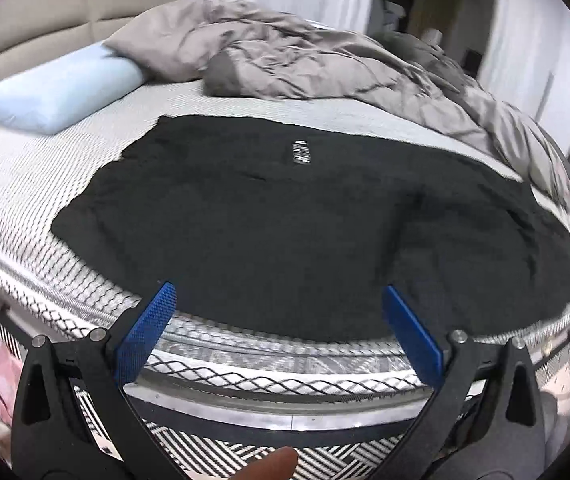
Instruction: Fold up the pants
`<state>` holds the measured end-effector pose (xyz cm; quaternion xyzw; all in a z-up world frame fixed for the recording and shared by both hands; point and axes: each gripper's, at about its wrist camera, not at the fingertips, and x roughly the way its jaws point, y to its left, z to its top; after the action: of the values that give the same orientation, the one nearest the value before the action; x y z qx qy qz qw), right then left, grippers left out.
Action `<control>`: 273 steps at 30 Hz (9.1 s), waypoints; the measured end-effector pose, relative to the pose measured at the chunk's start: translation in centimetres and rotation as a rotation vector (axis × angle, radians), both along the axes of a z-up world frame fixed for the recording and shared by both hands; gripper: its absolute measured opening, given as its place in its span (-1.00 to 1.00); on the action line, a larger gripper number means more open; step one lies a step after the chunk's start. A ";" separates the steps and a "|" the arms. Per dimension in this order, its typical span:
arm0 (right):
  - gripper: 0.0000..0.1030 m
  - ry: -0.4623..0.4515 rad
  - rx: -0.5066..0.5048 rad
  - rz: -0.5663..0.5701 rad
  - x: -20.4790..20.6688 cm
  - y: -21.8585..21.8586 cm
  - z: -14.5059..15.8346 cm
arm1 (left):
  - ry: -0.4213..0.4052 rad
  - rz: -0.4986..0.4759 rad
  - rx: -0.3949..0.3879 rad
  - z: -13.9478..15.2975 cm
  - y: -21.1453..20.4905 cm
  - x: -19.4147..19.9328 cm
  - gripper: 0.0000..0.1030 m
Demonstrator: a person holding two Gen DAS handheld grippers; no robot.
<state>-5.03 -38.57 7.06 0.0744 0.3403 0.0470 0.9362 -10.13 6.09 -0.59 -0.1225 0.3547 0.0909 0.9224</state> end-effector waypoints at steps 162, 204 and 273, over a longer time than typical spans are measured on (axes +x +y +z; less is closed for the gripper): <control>0.97 0.093 0.327 -0.250 -0.7 -13.2 -6.2 | -0.062 0.343 -0.444 -6.1 22.2 0.3 -0.97; -0.08 -0.010 0.284 -0.335 29.1 -12.9 3.7 | 0.048 0.437 -0.277 5.7 28.4 26.2 0.43; -0.69 0.070 0.380 -0.309 5.2 -16.9 -7.5 | 0.005 -0.095 -0.255 0.4 7.6 12.0 0.74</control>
<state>0.21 -55.47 -0.43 0.3021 0.3422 -0.0363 0.8890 1.85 13.65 -0.19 -0.2215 0.3710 0.0014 0.9018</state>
